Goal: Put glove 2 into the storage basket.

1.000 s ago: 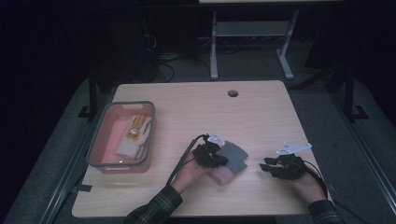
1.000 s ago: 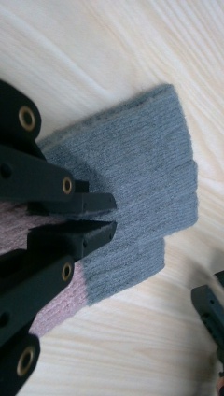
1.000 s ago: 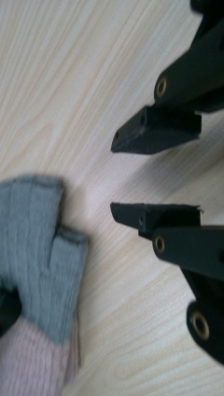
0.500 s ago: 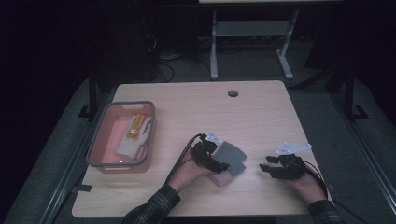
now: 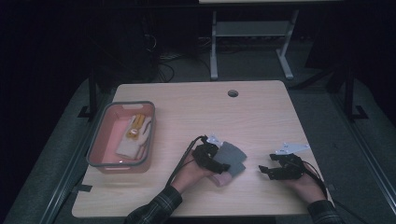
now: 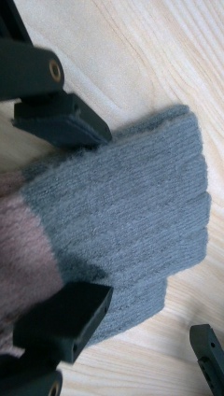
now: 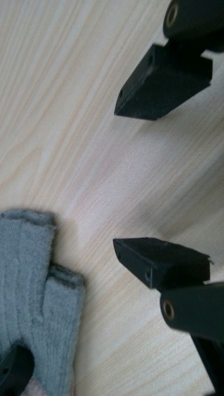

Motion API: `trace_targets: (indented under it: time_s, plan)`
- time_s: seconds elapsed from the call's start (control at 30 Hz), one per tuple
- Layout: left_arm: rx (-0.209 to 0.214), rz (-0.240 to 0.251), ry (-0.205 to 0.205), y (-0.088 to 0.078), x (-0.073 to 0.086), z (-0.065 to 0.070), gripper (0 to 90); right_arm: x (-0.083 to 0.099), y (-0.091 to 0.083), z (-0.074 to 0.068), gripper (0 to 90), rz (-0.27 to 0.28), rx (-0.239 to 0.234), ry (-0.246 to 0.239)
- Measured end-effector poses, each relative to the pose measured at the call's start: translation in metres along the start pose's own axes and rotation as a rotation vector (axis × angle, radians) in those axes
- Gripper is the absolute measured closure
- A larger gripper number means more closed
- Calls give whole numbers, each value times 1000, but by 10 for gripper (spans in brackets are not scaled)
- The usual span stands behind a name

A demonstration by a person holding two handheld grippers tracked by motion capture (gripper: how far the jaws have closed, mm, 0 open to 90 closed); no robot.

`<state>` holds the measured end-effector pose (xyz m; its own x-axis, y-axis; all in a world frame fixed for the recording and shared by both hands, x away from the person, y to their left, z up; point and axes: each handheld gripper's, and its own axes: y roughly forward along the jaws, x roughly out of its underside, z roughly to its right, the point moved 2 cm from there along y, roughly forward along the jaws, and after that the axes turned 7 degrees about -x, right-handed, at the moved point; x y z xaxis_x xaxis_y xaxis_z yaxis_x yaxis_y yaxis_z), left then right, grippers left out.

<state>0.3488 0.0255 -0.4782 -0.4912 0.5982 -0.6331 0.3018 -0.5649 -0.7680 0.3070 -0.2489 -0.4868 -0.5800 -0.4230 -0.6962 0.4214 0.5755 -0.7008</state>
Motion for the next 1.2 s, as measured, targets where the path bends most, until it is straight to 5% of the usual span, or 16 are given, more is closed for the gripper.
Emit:
trace_targets:
  time_s: [0.4, 0.67, 1.2]
  plan:
    - [115, -15, -11, -3, -1, -2, 706, 2, 4, 1, 203, 1, 27, -3]
    - [150, 17, -69, -15, -1, -12, 726, 3, 7, 1, 152, 22, 28, -15]
    - [60, 122, -115, -87, -13, -49, 724, 4, 9, 1, 132, 37, 29, -22]
